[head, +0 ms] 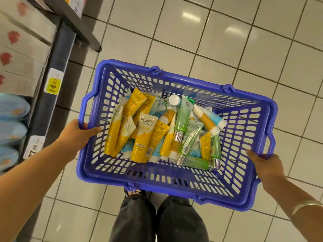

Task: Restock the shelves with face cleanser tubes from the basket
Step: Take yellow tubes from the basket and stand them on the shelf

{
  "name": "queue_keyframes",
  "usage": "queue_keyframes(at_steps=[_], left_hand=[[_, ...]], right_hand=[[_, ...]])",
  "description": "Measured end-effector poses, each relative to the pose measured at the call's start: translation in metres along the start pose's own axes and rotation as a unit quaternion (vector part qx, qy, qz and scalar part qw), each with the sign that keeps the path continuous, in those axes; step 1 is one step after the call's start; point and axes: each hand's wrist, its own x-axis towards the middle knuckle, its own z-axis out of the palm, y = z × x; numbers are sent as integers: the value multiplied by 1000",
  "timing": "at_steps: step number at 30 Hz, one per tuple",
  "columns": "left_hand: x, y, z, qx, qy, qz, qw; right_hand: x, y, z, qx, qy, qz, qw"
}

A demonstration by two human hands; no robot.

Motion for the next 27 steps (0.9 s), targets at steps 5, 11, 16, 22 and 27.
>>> queue_keyframes(at_steps=[5, 11, 16, 22, 27], left_hand=[[-12, -2, -3, -28, -15, -33, 999], [-62, -10, 3, -46, 140, 84, 985], [-91, -12, 34, -35, 15, 91, 995], [-61, -25, 89, 46, -76, 53, 995], [-37, -40, 121, 49, -50, 52, 996]], right_hand=[[-9, -3, -4, -51, 7, -4, 999], [-56, -6, -8, -144, 70, -110, 981], [-108, -8, 17, -47, -31, -244, 968], [-131, -11, 90, -26, -287, -161, 944], [-123, -16, 138, -36, -286, -167, 943]])
